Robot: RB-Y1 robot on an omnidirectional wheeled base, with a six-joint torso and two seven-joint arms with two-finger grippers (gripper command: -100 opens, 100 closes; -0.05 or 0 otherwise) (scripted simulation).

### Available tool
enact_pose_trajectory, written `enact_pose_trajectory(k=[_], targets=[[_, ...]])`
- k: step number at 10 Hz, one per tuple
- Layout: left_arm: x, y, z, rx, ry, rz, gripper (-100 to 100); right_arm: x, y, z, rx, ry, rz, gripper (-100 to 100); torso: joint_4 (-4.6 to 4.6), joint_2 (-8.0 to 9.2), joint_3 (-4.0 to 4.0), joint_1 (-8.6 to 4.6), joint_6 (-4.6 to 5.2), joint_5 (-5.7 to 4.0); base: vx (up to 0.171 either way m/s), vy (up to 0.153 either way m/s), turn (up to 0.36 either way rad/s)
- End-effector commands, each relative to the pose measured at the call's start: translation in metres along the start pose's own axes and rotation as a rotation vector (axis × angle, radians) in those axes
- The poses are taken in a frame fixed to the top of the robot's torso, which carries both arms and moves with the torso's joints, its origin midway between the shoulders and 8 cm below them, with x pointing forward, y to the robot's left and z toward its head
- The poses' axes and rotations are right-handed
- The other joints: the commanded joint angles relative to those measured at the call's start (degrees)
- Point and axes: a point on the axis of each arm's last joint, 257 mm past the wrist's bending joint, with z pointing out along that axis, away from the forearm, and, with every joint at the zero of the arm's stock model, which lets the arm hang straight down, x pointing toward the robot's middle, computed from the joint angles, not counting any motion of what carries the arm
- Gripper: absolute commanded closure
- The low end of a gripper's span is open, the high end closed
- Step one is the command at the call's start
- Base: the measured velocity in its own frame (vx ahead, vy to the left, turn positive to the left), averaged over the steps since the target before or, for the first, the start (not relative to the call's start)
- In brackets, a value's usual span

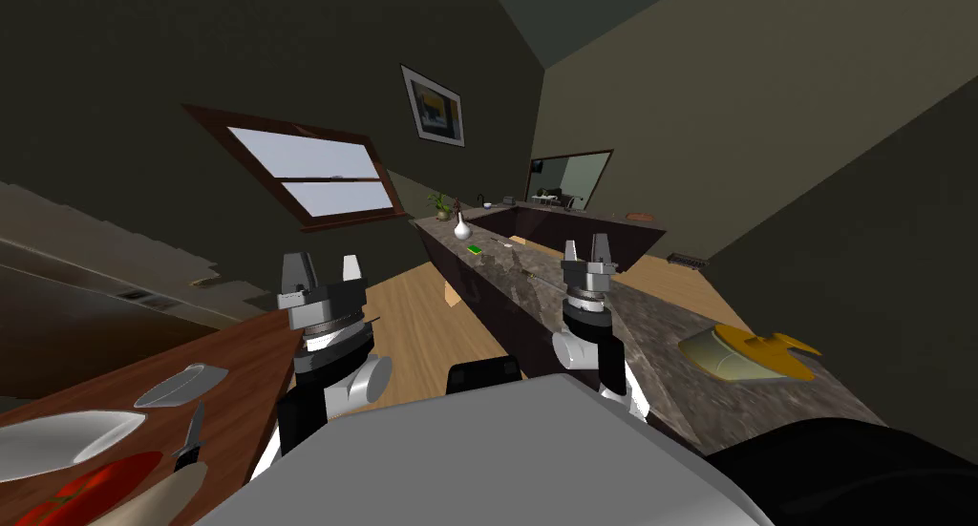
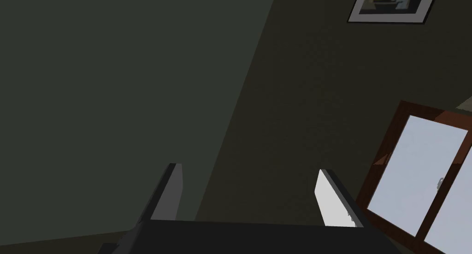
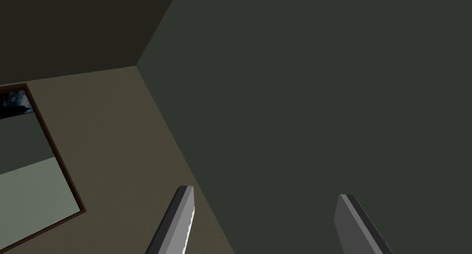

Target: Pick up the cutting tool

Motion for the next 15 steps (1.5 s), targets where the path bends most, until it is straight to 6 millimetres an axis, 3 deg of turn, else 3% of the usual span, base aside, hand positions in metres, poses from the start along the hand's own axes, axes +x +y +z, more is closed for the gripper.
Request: enact_pose_trajectory(k=[1, 6, 7, 9, 10, 12, 13, 15], targets=[[0.000, 0.000, 0.000, 0.000, 0.000, 0.000, 0, 0.000, -0.013, -0.009, 0.048, 0.045, -0.050, -100, 0.00, 0.00, 0.00, 0.00, 0.00, 0.00, 0.028, 0.012, 0.076], [0.000, 0.000, 0.000, 0.000, 0.000, 0.000, 0, -0.017, -0.065, -0.055, 0.250, 0.194, -0.271, -100, -0.07, -0.28, -0.16, 0.13, 0.00, 0.03, 0.067, 0.039, 0.096], [0.000, 0.000, 0.000, 0.000, 0.000, 0.000, 0, -0.018, -0.066, -0.058, 0.260, 0.194, -0.273, -100, -0.07, -0.28, -0.17, 0.15, -0.01, 0.03, 0.051, 0.026, 0.029], [0.000, 0.000, 0.000, 0.000, 0.000, 0.000, 0, -0.036, -0.088, -0.087, 0.369, 0.269, -0.393, -100, -0.04, -0.17, -0.10, 0.12, 0.00, 0.03, 0.057, 0.040, 0.119], [0.000, 0.000, 0.000, 0.000, 0.000, 0.000, 0, -0.036, -0.089, -0.088, 0.373, 0.274, -0.395, -100, -0.05, -0.22, -0.13, 0.14, -0.01, 0.03, 0.057, 0.027, 0.043], [0.000, 0.000, 0.000, 0.000, 0.000, 0.000, 0, -0.059, -0.108, -0.121, 0.482, 0.362, -0.523, -100, -0.05, -0.23, -0.13, 0.13, -0.01, 0.03, 0.077, 0.043, 0.116], [0.000, 0.000, 0.000, 0.000, 0.000, 0.000, 0, -0.060, -0.108, -0.124, 0.493, 0.366, -0.525, -100, -0.07, -0.29, -0.17, 0.16, -0.02, 0.04, 0.065, 0.023, 0.065], [0.000, 0.000, 0.000, 0.000, 0.000, 0.000, 0, -0.087, -0.123, -0.158, 0.601, 0.463, -0.654, -100, -0.05, -0.23, -0.14, 0.08, -0.01, 0.02, 0.079, 0.026, 0.152]])
